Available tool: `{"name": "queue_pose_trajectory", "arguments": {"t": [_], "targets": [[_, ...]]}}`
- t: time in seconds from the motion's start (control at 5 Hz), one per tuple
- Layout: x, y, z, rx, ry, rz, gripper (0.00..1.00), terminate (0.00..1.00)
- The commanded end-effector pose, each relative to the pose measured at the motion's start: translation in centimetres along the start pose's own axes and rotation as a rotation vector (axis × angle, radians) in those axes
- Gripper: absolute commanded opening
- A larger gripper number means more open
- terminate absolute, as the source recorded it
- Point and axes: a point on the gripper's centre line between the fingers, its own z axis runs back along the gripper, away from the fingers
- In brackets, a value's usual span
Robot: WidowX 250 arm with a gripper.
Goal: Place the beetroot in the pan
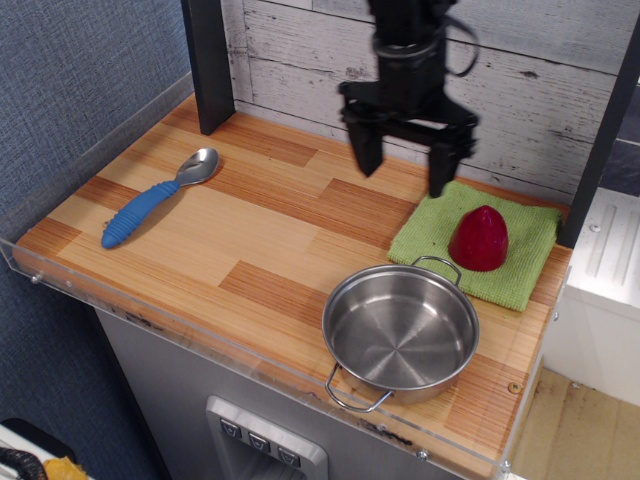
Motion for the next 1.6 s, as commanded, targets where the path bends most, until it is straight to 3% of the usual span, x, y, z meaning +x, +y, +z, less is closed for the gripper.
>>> {"name": "queue_pose_trajectory", "arguments": {"t": [0.0, 0.4, 1.2, 1.4], "targets": [[2.2, -2.5, 1.9, -0.026, -0.059, -0.037, 1.00, 0.00], [2.7, -4.5, 1.3, -0.047, -0.049, -0.086, 1.00, 0.00], [-1.1, -5.1, -2.5, 0.017, 0.055, -0.082, 1.00, 0.00], [-1.3, -5.2, -3.3, 0.006, 0.057, -0.084, 0.00, 0.00]]}}
